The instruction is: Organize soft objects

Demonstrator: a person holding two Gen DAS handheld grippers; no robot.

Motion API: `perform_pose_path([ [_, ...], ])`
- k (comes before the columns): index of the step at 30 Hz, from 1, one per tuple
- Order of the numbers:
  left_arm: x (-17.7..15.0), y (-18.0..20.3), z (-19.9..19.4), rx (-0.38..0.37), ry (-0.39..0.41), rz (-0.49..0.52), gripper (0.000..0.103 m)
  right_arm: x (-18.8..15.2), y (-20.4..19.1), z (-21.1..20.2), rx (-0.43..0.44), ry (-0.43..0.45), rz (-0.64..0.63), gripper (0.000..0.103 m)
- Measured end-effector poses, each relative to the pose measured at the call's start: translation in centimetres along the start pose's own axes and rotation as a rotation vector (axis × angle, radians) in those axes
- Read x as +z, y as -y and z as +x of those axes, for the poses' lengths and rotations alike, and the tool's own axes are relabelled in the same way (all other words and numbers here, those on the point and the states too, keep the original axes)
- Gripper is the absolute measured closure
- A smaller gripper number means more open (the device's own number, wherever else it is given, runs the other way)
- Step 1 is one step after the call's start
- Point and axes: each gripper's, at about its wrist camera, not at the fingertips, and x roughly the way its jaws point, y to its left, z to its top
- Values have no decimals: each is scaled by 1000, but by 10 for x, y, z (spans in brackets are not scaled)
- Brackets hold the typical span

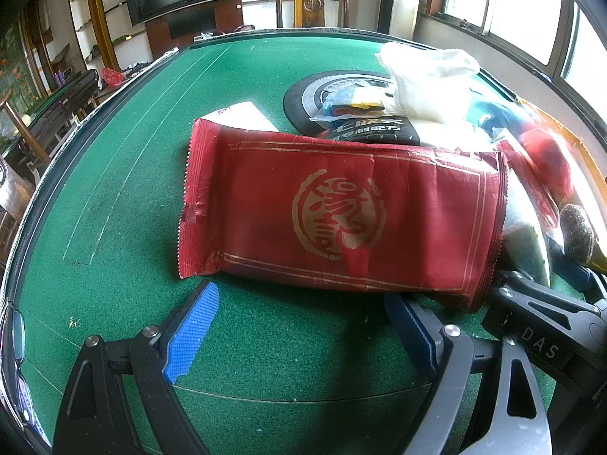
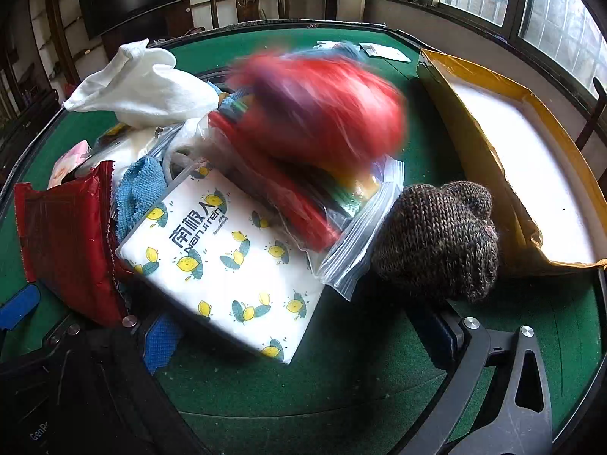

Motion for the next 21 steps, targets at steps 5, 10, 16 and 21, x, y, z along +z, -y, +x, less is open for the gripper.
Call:
perform_pose_path([
  [5,0,0,0,1,1,0,14,0,0,0,0,0,0,0],
  [10,0,0,0,1,1,-1,12,0,0,0,0,0,0,0],
  [16,0,-3,1,6,0,0,10,1,1,0,19,-17,-31,0],
  [21,1,-4,1,10,-10,10,11,-3,16,-5,187,-85,-240,0],
])
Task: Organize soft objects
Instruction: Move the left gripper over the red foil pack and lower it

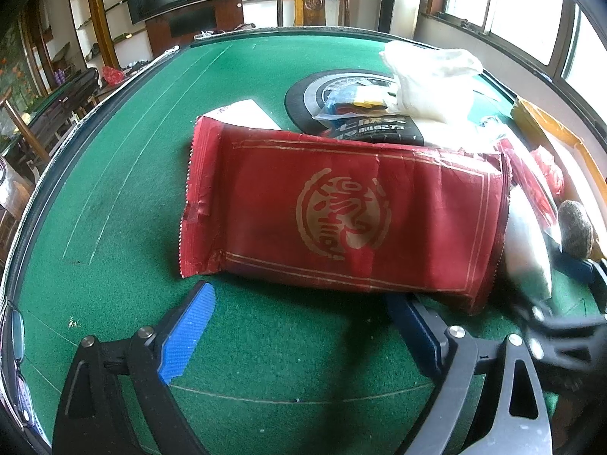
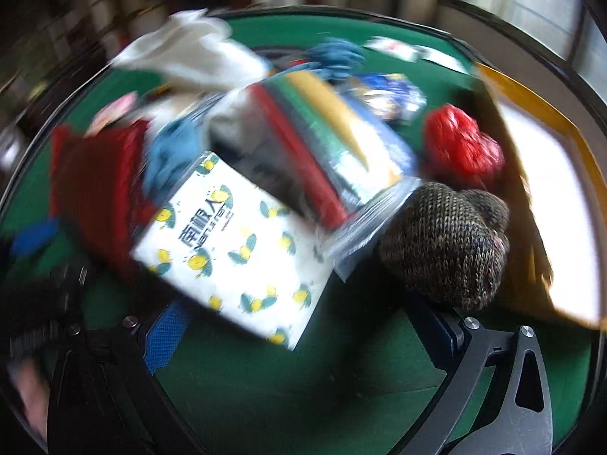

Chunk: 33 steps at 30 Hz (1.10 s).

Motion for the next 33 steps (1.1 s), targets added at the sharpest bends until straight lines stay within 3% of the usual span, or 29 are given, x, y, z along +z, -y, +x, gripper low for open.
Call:
perform_pose_path([
  [3,-2,3,-2,-4,-4,15,11,-13,7,-18,181,-50,-54,0],
  [5,-3,6,-2,-14,-3,29,11,-27,8,-30,256,-16,-100,0],
  [8,-5,7,-5,-55,-7,40,11,-38,10,-46,233,-2,-218,0],
  [11,-8,8,-14,-134,18,47,10,-64,17,-80,319,120,-243,0],
  [13,-11,9,-25,-188,62,60,10,-65,24,-86,324,171,-264,0],
  [18,-5,2,-46,-196,151,60,10,-69,36,-92,333,259,-247,0],
  [24,40,-17,-32,-84,124,19,10,-69,59,-75,433,265,-134,0],
  [28,58,-38,-16,-105,78,-65,10,-71,64,-80,466,290,-124,0],
  [31,67,-49,-6,-164,62,-127,10,-70,65,-78,493,277,-115,0],
  [33,70,-46,3,-224,5,-136,10,-70,66,-79,502,278,-105,0],
])
